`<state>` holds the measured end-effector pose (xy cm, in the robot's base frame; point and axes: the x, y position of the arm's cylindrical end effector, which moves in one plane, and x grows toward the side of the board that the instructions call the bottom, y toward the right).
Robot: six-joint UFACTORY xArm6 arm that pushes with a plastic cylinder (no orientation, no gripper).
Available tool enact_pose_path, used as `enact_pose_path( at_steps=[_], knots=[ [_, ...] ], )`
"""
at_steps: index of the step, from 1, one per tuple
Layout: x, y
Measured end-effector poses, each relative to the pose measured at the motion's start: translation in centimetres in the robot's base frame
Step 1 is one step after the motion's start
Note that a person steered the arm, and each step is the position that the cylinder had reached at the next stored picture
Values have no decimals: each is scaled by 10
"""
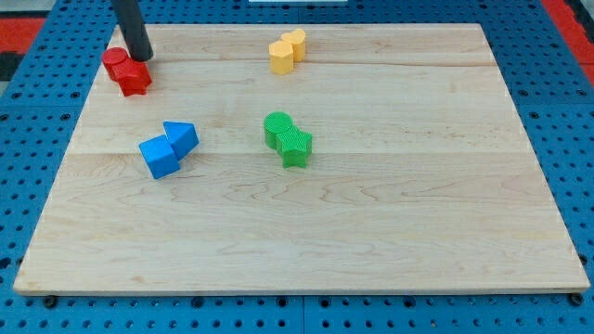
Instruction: Push the red circle to the top of red star
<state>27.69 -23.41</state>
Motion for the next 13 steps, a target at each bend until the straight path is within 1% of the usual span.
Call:
enact_pose_path(
  at_steps=[2, 3, 4, 6, 8, 9, 10, 13],
  knots=[
    [84, -27],
    [126, -27],
    [154, -27],
    [150, -69],
    [148, -71],
    [131, -70],
    [99, -71],
    [35, -71]
  ],
)
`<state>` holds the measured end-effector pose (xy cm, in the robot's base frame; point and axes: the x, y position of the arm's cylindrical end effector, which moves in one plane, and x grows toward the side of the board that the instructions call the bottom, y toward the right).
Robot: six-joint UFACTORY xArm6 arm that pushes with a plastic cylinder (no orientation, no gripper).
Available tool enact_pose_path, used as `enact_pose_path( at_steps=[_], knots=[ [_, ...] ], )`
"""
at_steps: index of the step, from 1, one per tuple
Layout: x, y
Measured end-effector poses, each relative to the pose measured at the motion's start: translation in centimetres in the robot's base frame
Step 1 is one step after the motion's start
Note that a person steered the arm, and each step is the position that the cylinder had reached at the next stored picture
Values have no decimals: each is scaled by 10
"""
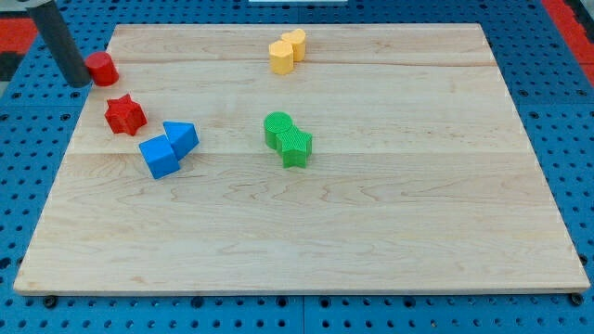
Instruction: Push the red circle to the top of red star
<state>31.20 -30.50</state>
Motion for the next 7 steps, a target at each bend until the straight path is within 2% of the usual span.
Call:
enact_pose_path(
  at_steps=[1, 3, 4, 7],
  knots=[
    [-17, 0],
    [-81, 3],
    [-79, 13],
    [-30, 34]
  ],
)
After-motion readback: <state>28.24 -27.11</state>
